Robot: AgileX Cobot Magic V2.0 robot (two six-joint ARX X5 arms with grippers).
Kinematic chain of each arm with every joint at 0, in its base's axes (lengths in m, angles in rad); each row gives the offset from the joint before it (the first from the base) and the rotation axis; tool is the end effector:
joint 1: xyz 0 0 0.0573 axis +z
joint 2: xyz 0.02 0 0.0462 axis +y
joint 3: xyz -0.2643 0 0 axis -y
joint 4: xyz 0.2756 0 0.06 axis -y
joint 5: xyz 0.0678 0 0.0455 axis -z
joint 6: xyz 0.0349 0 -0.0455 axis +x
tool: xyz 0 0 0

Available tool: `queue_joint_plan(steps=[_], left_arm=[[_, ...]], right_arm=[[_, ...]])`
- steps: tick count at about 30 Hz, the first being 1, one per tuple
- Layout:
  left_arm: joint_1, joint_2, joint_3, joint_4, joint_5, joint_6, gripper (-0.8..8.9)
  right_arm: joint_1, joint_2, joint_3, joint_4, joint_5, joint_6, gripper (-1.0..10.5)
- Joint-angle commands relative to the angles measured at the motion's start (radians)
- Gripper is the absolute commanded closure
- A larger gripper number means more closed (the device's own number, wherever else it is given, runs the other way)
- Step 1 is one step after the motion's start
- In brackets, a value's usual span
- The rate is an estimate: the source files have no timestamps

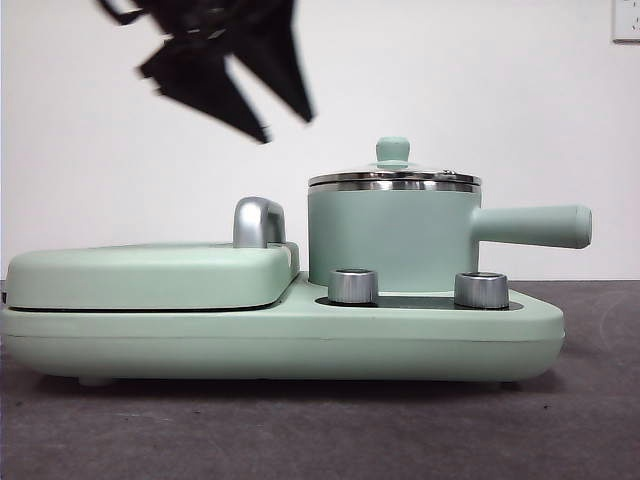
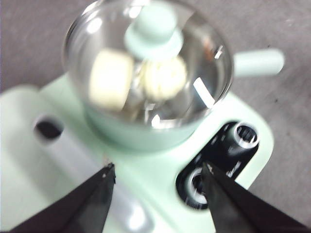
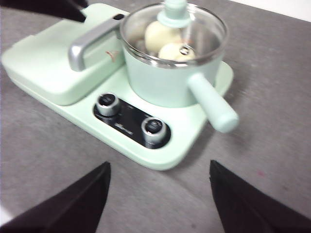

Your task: Put the buns in a small steamer

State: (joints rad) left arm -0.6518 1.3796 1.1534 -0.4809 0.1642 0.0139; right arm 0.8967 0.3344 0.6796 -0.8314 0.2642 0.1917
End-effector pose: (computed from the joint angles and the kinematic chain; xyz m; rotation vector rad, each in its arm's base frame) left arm 0.2585 -0.2044 0.2932 0.1879 0.6996 -0.7860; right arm 0.0690 0.0717 0.2925 -0.0883 0.4694 0.5758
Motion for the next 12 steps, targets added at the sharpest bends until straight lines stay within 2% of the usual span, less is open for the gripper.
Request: queue_joint_plan(steps=[1, 7, 12], left_arm=[[0.027, -0.085, -0.103, 0.011, 0.005, -0.056, 5.23], [0.072, -0.340, -0.331, 0.021, 0.000, -0.143, 5.23], [0.090, -0.564, -0.454, 0.023, -0.084, -0.229, 5.23]], right_arm=[[0.012, 0.046, 0.008, 0.055, -0.034, 0.013, 6.2], [0.011, 0.164, 0.008, 0.149, -0.080, 0.006, 6.2], [0.012, 0.272, 0.008, 0.236, -0.113, 0.003, 6.2]])
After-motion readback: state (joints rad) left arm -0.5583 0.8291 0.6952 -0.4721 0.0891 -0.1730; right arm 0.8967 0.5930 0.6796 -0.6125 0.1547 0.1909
